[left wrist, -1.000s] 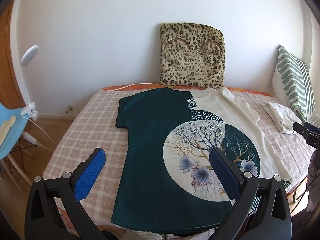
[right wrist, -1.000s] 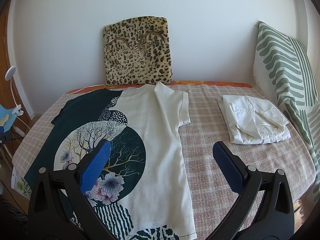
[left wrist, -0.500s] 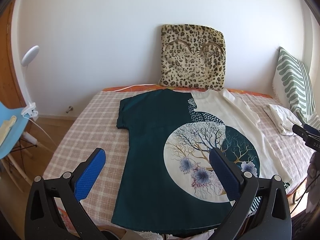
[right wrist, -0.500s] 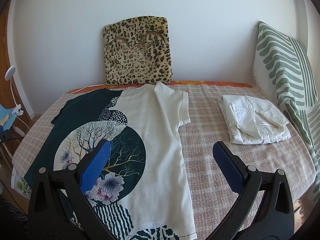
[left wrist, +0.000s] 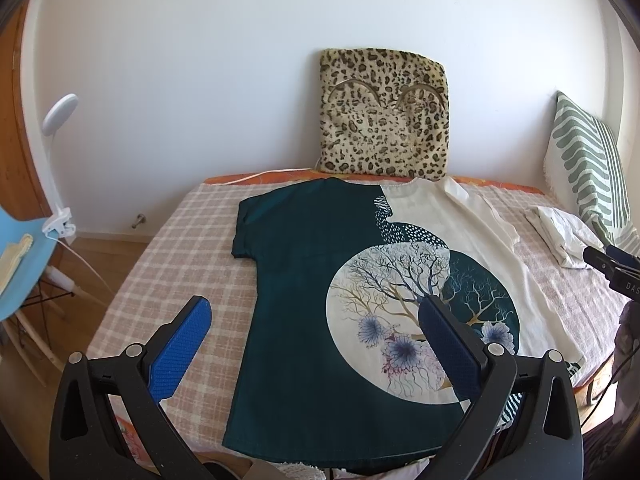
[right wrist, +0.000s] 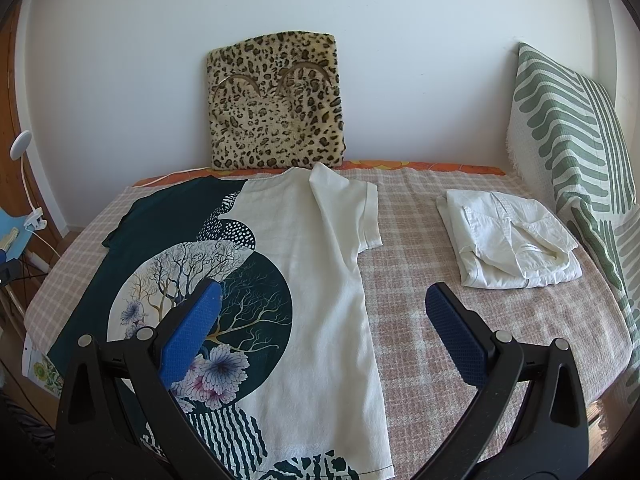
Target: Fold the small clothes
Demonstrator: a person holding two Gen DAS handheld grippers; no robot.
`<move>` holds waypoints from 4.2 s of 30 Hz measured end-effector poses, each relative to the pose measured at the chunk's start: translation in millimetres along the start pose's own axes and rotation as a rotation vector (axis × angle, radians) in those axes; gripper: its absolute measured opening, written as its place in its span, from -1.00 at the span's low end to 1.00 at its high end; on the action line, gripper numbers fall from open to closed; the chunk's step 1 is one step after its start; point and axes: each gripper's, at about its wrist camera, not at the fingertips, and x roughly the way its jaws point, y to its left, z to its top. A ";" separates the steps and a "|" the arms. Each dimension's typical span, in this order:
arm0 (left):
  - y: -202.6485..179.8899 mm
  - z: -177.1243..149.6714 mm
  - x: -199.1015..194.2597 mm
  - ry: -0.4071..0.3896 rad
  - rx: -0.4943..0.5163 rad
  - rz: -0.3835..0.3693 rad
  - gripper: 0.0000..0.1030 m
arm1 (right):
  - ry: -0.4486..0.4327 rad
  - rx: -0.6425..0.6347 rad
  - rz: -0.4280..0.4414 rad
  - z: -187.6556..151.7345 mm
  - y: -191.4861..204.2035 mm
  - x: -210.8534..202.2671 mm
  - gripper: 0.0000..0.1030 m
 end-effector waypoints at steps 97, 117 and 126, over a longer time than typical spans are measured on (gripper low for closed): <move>118.2 -111.5 96.3 0.459 -0.373 -0.353 -0.79 | 0.522 -0.270 0.424 88.4 449.0 383.1 0.28; 107.7 -105.9 98.6 0.434 -0.336 -0.385 -0.90 | 0.530 -0.407 0.213 77.3 460.4 423.2 -0.77; 99.2 -97.2 88.1 0.386 -0.310 -0.433 -0.94 | 0.485 -0.330 0.225 100.2 429.2 413.2 -0.93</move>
